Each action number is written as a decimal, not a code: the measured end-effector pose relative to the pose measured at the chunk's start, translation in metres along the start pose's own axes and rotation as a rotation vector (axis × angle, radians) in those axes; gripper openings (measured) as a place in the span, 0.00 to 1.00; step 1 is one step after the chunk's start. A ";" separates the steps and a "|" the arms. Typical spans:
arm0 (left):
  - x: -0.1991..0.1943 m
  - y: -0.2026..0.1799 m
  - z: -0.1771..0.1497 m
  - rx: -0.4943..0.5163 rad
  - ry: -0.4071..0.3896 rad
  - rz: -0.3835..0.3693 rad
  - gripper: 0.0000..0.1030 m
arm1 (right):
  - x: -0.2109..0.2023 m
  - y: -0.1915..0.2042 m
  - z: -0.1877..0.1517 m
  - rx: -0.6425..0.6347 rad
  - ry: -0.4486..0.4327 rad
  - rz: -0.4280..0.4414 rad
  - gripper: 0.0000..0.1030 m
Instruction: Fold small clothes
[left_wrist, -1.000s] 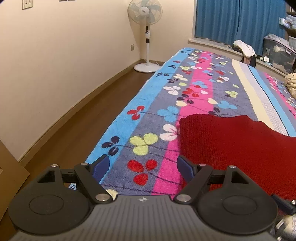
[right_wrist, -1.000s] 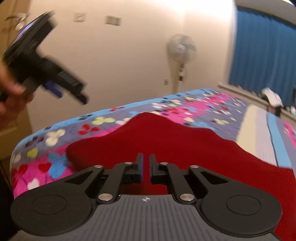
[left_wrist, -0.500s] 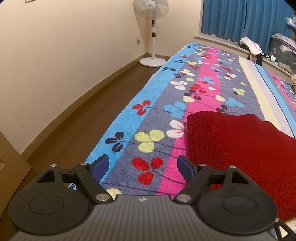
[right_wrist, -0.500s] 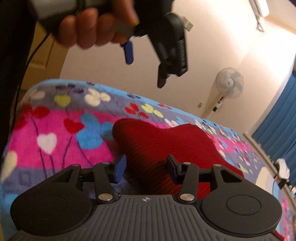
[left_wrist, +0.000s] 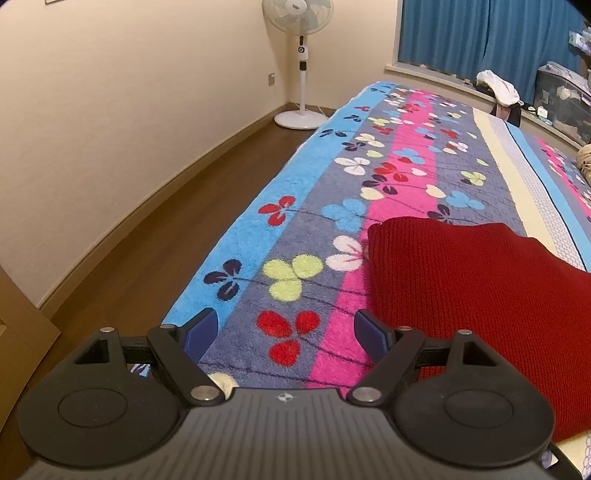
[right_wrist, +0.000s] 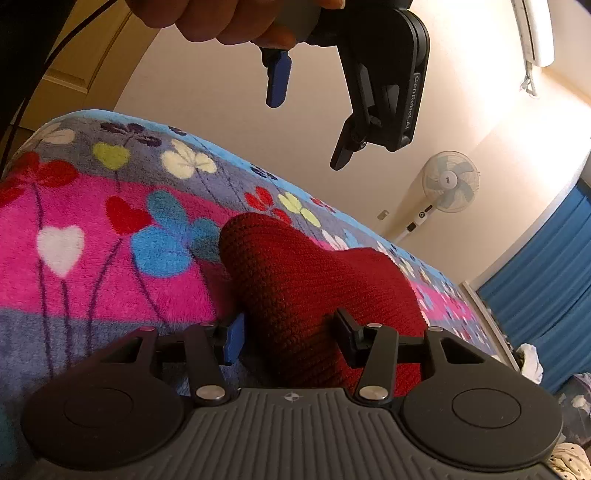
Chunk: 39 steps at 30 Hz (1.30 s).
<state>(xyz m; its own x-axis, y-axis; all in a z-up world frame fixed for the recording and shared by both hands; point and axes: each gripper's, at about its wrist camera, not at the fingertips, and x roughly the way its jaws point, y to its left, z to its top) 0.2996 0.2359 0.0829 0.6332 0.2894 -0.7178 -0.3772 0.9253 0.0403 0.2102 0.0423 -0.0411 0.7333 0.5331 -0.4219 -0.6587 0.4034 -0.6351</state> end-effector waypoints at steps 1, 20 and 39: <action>0.000 0.000 0.000 0.001 0.000 -0.001 0.82 | 0.000 -0.001 0.000 0.000 -0.001 0.008 0.39; 0.064 -0.012 0.012 -0.206 0.245 -0.499 0.84 | -0.028 -0.055 0.014 0.223 -0.078 -0.032 0.16; 0.141 -0.022 0.026 -0.327 0.401 -0.668 0.84 | -0.042 -0.064 0.017 0.287 -0.114 -0.060 0.15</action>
<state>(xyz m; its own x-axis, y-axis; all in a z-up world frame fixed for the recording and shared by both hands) 0.4146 0.2631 -0.0014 0.5279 -0.4593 -0.7144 -0.2248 0.7356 -0.6391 0.2183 0.0067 0.0279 0.7593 0.5753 -0.3040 -0.6475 0.6211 -0.4416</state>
